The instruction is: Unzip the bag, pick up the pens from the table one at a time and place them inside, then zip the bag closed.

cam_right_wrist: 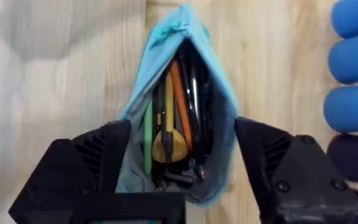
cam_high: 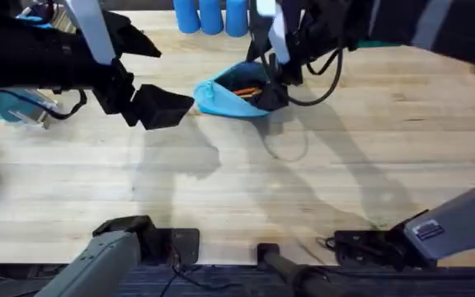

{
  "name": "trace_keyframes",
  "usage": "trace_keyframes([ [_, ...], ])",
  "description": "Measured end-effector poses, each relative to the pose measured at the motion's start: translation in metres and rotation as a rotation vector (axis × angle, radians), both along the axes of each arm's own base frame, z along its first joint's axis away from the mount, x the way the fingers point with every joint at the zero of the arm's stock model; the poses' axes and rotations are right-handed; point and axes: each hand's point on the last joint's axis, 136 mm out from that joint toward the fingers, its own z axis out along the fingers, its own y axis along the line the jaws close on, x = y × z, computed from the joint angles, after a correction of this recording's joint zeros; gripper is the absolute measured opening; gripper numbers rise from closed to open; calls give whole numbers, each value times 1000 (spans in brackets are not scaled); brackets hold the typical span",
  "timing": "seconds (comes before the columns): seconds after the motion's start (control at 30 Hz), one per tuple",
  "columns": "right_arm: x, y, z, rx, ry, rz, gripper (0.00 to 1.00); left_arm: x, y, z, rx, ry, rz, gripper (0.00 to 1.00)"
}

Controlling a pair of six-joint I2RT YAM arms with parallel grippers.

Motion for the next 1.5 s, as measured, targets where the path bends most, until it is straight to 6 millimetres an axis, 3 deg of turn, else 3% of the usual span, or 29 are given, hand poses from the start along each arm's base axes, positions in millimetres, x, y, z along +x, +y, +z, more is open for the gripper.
trace_keyframes([
  [0.3, -3, -5, 53, 83, 17, -170, 997, 0, 0, 0, 0, 0, 0, 993],
  [0.43, 3, -17, 67, 79, 31, -325, 997, 0, 0, 0, 0, 0, 0, 993],
  [0.87, -3, -27, 106, 206, 141, -573, 997, 0, 0, 0, 0, 0, 0, 993],
  [1.3, -6, -28, 112, 243, 188, -632, 998, -1, 0, -1, -1, 6, 0, 993],
  [1.5, -6, -28, 112, 243, 195, -637, 997, -15, -2, -9, 11, 55, -36, 993],
])
